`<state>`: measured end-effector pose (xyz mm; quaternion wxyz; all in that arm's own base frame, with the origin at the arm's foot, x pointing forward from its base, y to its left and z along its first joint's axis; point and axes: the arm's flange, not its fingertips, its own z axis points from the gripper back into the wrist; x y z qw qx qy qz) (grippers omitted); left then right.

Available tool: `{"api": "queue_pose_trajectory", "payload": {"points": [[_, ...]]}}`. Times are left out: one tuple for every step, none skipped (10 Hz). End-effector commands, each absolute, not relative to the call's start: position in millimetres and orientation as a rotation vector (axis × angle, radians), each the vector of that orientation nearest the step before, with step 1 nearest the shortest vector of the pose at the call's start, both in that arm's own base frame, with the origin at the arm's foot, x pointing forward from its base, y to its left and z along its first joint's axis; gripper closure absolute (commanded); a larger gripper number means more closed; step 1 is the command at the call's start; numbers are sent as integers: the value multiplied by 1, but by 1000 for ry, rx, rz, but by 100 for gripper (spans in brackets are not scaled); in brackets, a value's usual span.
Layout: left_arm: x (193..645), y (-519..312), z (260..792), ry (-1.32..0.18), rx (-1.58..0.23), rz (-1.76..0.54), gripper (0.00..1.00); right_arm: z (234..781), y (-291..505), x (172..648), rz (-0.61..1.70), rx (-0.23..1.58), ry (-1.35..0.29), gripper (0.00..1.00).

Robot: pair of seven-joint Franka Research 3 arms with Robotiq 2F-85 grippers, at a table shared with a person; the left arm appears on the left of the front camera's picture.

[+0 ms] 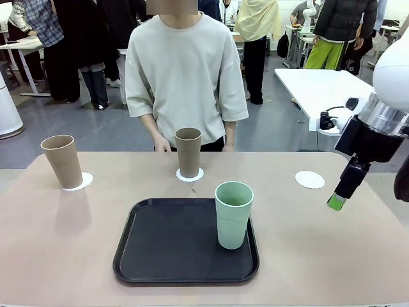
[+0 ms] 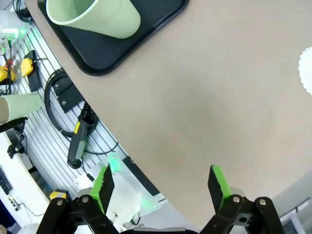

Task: Place coasters on the table and set cups on them.
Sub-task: Take one Reusable plastic cup from the Flat Tray and place it on a coaster set by the human.

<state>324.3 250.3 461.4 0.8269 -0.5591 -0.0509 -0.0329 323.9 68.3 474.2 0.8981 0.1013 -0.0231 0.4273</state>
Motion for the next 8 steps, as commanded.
{"api": "queue_pose_trajectory", "payload": {"points": [[323, 249, 466, -106, -1192, -51, 0, 473, 71, 323, 892, 205, -44, 0], [323, 249, 466, -106, -1192, -51, 0, 466, 57, 315, 1080, 170, -204, 0], [323, 249, 466, -106, -1192, -51, 0, 455, 61, 322, 1186, 189, -314, 0], [323, 249, 466, -106, -1192, -51, 0, 439, 66, 335, 1223, 228, -358, 0], [323, 249, 466, -106, -1192, -51, 0, 423, 74, 348, 1249, 319, -395, 0], [323, 249, 466, -106, -1192, -51, 0, 407, 80, 358, 1253, 437, -427, 0], [323, 249, 466, -106, -1192, -51, 0, 397, 78, 367, 1266, 547, -450, 0], [323, 249, 466, -106, -1192, -51, 0, 387, 81, 369, 1298, 633, -428, 0]]}}
